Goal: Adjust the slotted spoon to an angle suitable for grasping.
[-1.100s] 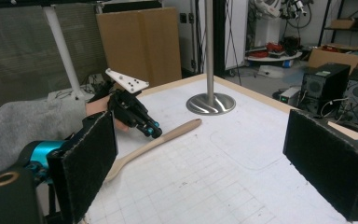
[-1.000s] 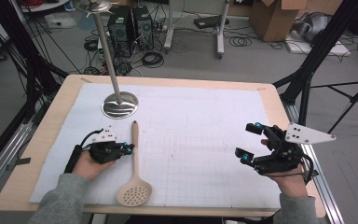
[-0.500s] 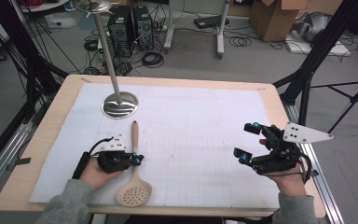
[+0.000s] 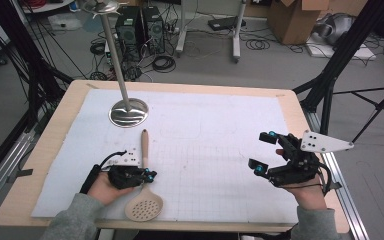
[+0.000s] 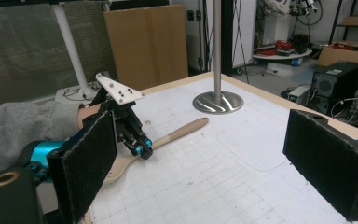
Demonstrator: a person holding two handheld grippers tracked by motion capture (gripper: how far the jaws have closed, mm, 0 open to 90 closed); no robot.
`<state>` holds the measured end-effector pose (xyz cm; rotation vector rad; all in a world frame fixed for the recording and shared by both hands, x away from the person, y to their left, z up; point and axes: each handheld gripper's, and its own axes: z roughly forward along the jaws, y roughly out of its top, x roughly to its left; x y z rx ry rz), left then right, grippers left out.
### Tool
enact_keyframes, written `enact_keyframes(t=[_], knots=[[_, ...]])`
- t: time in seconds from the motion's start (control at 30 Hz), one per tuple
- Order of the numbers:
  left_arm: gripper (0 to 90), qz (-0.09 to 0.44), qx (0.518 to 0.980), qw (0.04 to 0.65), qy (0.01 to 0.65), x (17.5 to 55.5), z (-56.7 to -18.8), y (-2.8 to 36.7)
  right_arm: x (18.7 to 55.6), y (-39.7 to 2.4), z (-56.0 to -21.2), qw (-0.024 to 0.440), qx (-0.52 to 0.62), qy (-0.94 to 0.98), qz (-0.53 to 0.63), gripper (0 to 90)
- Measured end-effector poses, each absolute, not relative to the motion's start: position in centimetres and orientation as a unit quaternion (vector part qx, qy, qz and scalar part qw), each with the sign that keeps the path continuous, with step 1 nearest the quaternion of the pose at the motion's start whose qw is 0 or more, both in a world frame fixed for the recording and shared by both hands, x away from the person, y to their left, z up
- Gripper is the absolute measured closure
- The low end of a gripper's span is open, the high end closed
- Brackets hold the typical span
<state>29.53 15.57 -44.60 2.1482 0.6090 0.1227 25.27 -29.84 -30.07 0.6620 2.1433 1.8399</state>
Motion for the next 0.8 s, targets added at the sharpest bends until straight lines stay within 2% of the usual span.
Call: enact_keyframes(t=[0.17, 0.47, 0.8], knots=[[89.9, 0.047, 0.862, 0.444, 0.239, 29.4, -44.6, 16.0, 25.3, -29.7, -30.1, 0.117, 0.227, 0.733, 0.630, 8.9], [90.0, 0.080, 0.876, 0.420, 0.224, 28.7, -44.3, 16.5, 25.7, -29.1, -30.2, 0.117, 0.221, 0.736, 0.629, 8.9], [90.0, 0.063, 0.867, 0.428, 0.248, 28.6, -44.4, 19.3, 26.4, -28.5, -30.2, 0.106, 0.218, 0.738, 0.630, 8.9]])
